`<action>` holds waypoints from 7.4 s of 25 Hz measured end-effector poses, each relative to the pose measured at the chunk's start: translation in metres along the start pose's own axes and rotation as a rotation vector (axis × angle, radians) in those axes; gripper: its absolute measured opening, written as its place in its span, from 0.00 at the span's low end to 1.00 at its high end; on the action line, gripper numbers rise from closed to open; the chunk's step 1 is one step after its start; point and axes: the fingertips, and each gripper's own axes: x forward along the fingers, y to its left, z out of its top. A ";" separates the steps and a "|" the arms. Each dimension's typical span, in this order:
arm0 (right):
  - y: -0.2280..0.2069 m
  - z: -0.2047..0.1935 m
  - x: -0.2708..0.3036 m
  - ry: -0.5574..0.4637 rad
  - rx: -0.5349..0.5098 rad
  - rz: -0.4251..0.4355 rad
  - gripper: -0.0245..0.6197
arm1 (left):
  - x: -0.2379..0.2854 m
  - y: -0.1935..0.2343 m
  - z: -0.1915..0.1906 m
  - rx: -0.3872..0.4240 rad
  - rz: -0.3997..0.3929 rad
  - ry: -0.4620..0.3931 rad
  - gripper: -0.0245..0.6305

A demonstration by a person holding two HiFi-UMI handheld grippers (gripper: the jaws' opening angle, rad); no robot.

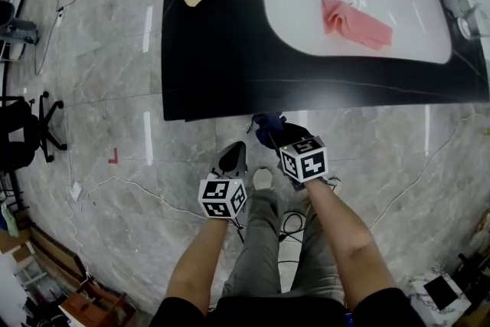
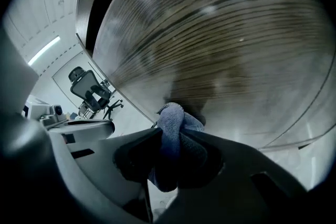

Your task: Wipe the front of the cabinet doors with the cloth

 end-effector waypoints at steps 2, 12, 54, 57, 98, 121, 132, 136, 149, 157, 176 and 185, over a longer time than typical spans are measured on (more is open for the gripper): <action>-0.011 -0.001 -0.009 -0.005 0.003 -0.006 0.18 | 0.008 -0.014 -0.001 0.006 -0.011 0.008 0.05; -0.072 -0.003 -0.052 -0.031 0.035 -0.050 0.18 | 0.046 -0.078 -0.001 0.037 -0.063 0.029 0.05; -0.082 0.002 -0.290 -0.227 -0.075 0.026 0.18 | 0.010 -0.287 0.035 0.091 -0.124 -0.111 0.05; -0.081 0.008 -0.286 -0.233 -0.075 0.009 0.18 | 0.013 -0.278 0.036 0.088 -0.121 -0.110 0.05; -0.257 0.057 -0.363 -0.358 0.007 -0.106 0.18 | 0.092 -0.397 0.060 0.092 -0.116 -0.168 0.05; -0.341 0.017 -0.438 -0.375 0.092 -0.206 0.18 | 0.156 -0.503 0.053 0.160 -0.263 -0.119 0.05; -0.262 0.001 -0.362 -0.287 0.046 -0.084 0.18 | 0.125 -0.429 0.049 0.130 -0.181 -0.122 0.05; -0.234 0.004 -0.330 -0.264 0.030 -0.051 0.18 | 0.112 -0.387 0.044 0.099 -0.122 -0.121 0.05; -0.173 0.019 -0.245 -0.192 -0.039 0.013 0.18 | 0.079 -0.291 0.043 0.030 -0.010 -0.158 0.05; -0.170 0.031 -0.225 -0.186 -0.053 0.008 0.18 | 0.074 -0.265 0.040 0.004 0.018 -0.162 0.05; -0.289 0.022 -0.295 -0.238 0.026 -0.108 0.18 | 0.134 -0.363 0.029 0.065 -0.085 -0.105 0.05; -0.363 0.011 -0.342 -0.277 0.094 -0.193 0.18 | 0.168 -0.425 0.020 0.111 -0.160 -0.058 0.05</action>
